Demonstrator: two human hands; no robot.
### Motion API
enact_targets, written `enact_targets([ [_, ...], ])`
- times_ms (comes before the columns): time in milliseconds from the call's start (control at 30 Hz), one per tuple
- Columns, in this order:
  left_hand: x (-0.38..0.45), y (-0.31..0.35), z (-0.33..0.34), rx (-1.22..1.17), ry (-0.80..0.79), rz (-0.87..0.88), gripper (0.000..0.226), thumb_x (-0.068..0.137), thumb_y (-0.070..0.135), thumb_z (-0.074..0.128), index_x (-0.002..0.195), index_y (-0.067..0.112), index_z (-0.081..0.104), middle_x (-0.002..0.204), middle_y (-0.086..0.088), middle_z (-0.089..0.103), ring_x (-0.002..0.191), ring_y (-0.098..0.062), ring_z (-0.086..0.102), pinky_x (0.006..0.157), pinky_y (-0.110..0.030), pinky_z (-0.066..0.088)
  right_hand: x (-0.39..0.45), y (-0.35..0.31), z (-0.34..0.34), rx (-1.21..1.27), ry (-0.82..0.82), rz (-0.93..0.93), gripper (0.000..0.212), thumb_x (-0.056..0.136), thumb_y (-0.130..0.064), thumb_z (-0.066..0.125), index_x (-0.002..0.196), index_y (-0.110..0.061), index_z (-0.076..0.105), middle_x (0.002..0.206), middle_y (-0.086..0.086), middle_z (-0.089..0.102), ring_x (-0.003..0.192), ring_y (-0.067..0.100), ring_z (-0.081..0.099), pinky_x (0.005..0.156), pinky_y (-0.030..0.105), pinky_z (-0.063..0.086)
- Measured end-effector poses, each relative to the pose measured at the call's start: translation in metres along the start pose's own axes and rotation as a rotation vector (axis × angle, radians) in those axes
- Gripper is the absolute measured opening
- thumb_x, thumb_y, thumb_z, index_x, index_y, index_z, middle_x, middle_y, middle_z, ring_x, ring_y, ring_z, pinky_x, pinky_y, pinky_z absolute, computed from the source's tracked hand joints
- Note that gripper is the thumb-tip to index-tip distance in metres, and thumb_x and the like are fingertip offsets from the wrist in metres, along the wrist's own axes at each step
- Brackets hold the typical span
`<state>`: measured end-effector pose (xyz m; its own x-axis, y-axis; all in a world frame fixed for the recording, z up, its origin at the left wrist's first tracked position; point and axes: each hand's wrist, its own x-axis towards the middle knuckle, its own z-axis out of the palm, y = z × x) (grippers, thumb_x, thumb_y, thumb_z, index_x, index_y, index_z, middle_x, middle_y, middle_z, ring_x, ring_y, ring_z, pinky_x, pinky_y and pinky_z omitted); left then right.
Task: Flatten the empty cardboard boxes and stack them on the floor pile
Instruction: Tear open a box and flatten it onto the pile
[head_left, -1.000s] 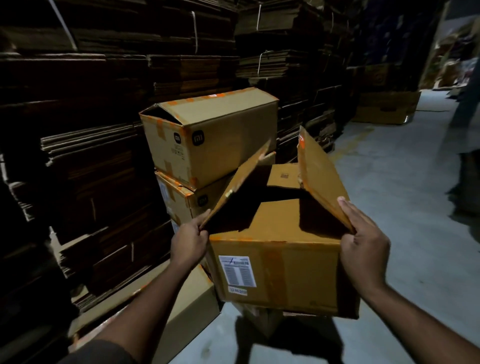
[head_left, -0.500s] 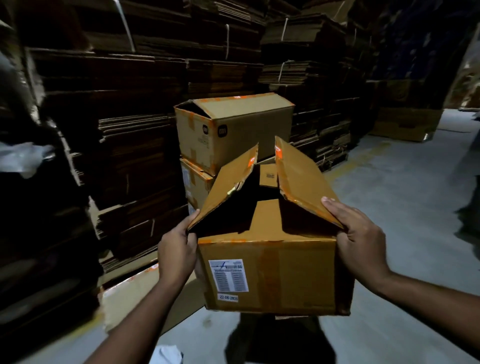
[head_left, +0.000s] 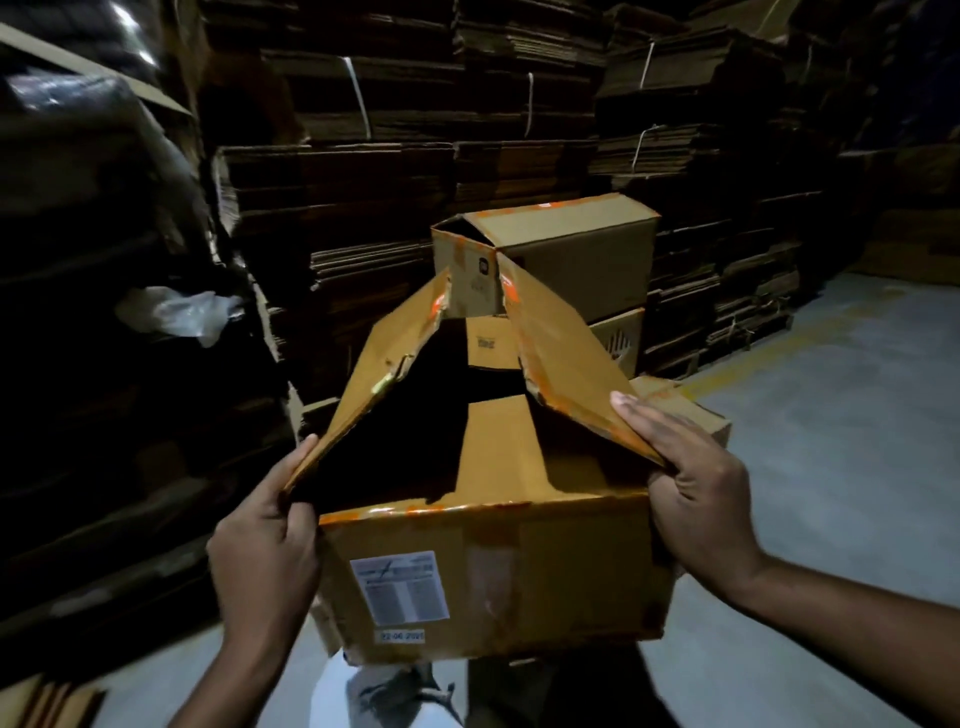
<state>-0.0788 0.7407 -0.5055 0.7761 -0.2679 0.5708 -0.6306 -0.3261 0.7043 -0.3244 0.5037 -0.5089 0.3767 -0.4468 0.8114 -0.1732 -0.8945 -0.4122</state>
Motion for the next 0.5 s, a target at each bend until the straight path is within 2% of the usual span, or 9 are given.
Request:
enact_targets([
  [133,0.008,-0.014,-0.032,0.038,0.083,-0.02,0.062,0.088,-0.008,0.051,0.132,0.036,0.055,0.044,-0.008,0.048,0.037,-0.016,0.031,0.035,-0.03,0.027,0.009,-0.018,0.038,0.084,-0.024,-0.035,0.068,0.079,0.007,0.042,0.141,-0.02,0.053,0.14,-0.006,0.055,0.134,0.008,0.049,0.106,0.028,0.045],
  [267,0.012,-0.04,-0.06,0.056,0.158,-0.077,0.059,0.091,-0.007,0.05,0.134,0.034,0.053,0.047,-0.011,0.052,0.039,-0.018,0.035,0.033,-0.026,0.027,0.026,-0.038,0.083,0.187,-0.063,-0.102,0.074,0.076,0.023,0.05,0.139,-0.015,0.056,0.139,-0.003,0.058,0.133,0.011,0.052,0.105,0.036,0.05],
  [367,0.013,-0.063,-0.079,0.058,0.203,-0.13,0.056,0.092,-0.005,0.049,0.136,0.029,0.057,0.051,-0.011,0.056,0.039,-0.019,0.036,0.033,-0.022,0.026,0.035,-0.056,0.118,0.258,-0.108,-0.121,0.077,0.074,0.025,0.05,0.139,-0.015,0.057,0.14,-0.002,0.058,0.133,0.011,0.052,0.107,0.035,0.048],
  [500,0.01,-0.091,-0.105,0.099,0.285,-0.174,0.056,0.091,-0.005,0.049,0.136,0.026,0.061,0.049,-0.011,0.053,0.039,-0.019,0.035,0.034,-0.024,0.025,0.039,-0.077,0.157,0.308,-0.16,-0.168,0.076,0.075,0.024,0.051,0.141,-0.015,0.056,0.141,-0.002,0.057,0.134,0.01,0.051,0.109,0.028,0.045],
])
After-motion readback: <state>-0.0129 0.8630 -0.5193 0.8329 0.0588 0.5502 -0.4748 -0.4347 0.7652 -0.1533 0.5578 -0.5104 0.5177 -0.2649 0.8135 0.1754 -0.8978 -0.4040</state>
